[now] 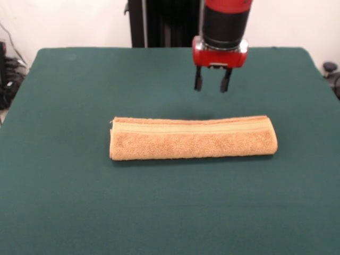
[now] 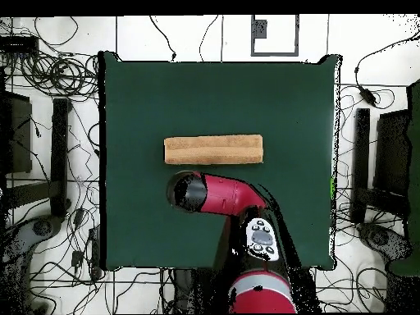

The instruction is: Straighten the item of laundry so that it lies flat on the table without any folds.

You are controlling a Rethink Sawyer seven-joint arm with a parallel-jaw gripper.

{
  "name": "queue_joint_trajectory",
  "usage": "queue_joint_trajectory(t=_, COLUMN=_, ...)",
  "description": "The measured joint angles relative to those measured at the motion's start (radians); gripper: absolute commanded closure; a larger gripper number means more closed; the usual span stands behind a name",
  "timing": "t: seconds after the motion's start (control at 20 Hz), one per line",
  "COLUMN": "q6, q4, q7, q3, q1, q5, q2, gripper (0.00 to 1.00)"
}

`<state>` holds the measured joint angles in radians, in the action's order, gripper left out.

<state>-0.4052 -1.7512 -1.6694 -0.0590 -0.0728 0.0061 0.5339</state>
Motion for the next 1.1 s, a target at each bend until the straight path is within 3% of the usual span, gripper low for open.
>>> queue_joint_trajectory(t=0.5, q6=-0.067, q4=0.056, q7=0.020, q3=0.103, q1=-0.077, q5=-0.246, q2=-0.007, gripper=0.00)
queue_joint_trajectory(t=1.1, q6=-0.116, q4=0.060, q7=0.073, q3=0.386, q1=-0.203, q5=-0.439, q2=0.032, gripper=0.00)
